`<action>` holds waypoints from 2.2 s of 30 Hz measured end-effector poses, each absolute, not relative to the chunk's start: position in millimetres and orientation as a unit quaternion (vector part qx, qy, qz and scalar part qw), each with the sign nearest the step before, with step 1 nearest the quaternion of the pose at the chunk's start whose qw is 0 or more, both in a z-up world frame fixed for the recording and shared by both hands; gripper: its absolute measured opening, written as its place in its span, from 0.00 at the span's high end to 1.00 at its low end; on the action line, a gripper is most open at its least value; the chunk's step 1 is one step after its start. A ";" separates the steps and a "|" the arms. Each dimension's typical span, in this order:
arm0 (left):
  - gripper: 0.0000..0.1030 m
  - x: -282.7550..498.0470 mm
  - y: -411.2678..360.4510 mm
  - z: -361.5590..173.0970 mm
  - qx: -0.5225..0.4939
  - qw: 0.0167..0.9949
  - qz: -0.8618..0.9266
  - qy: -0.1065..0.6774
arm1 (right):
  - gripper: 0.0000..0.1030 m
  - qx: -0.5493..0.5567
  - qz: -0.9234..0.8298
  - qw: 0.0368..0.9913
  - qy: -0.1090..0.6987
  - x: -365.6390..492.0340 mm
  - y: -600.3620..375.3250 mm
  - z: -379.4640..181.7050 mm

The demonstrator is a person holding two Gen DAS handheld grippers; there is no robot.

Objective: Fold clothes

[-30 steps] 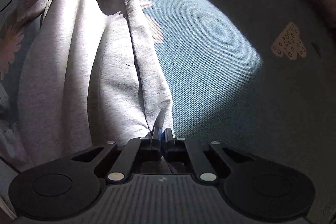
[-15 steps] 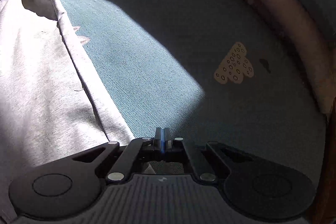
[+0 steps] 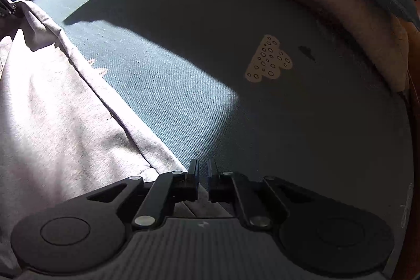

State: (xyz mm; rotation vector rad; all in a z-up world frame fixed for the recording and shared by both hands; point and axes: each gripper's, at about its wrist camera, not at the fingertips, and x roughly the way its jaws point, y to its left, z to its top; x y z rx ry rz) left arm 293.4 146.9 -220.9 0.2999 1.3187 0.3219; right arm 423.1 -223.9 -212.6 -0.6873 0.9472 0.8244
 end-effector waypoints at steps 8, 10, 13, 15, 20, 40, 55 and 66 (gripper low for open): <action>0.71 267.3 143.1 -187.1 0.105 0.795 0.153 0.577 | 0.92 -0.254 0.387 0.761 0.454 386.9 -227.0 -185.7; 0.71 255.6 140.7 -179.4 0.101 0.800 0.153 0.572 | 0.92 -0.240 0.388 0.761 0.461 375.0 -228.1 -178.0; 0.71 231.0 140.6 -168.0 0.084 0.805 0.155 0.567 | 0.92 -0.216 0.391 0.759 0.474 355.6 -229.7 -165.4; 0.71 212.7 142.0 -163.6 0.064 0.805 0.158 0.568 | 0.92 -0.202 0.396 0.757 0.479 342.4 -229.1 -155.3; 0.71 156.9 149.4 -162.7 -0.025 0.804 0.175 0.568 | 0.92 -0.189 0.419 0.753 0.471 302.1 -216.1 -122.5; 0.66 -9.0 191.0 -253.7 -0.418 0.747 0.239 0.458 | 0.79 -0.262 0.570 0.656 0.418 126.7 -5.3 -177.2; 0.62 -16.8 236.4 -272.9 -0.478 0.742 0.188 0.430 | 0.61 -0.419 0.582 0.617 0.325 58.4 75.3 -252.1; 0.57 -6.2 241.9 -280.3 -0.538 0.740 0.124 0.385 | 0.71 -0.371 0.562 0.656 0.340 82.0 72.6 -238.9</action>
